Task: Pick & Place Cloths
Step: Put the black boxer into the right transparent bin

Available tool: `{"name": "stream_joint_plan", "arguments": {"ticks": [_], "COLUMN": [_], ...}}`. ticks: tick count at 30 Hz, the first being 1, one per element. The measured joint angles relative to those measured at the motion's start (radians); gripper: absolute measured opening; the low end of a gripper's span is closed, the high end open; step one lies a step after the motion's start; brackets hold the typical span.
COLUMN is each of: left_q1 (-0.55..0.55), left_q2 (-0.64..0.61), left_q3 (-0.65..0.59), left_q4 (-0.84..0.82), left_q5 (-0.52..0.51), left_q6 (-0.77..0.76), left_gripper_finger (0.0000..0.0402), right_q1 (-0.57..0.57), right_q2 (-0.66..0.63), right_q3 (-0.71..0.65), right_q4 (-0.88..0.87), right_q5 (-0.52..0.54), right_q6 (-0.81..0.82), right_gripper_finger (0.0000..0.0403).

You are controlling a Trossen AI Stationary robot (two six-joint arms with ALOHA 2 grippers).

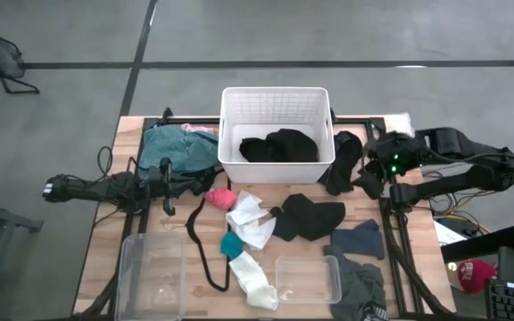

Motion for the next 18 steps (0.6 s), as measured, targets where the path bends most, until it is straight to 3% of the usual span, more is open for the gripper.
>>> {"name": "stream_joint_plan", "arguments": {"ticks": [10,18], "left_q1": [0.000,0.000], "left_q2": [0.000,0.000], "left_q3": [0.000,0.000], "left_q4": [0.000,0.000], "left_q5": [0.000,0.000], "left_q6": [0.000,0.000], "left_gripper_finger": [0.0030,0.0030], "right_q1": [0.138,0.201], "right_q2": [0.028,0.061], "right_q3": [-0.166,-0.222], "right_q4": [0.226,0.327], "right_q5": [-0.058,-0.047], "right_q6": [0.012,0.074], "right_gripper_finger": [0.0236,0.0250]}}
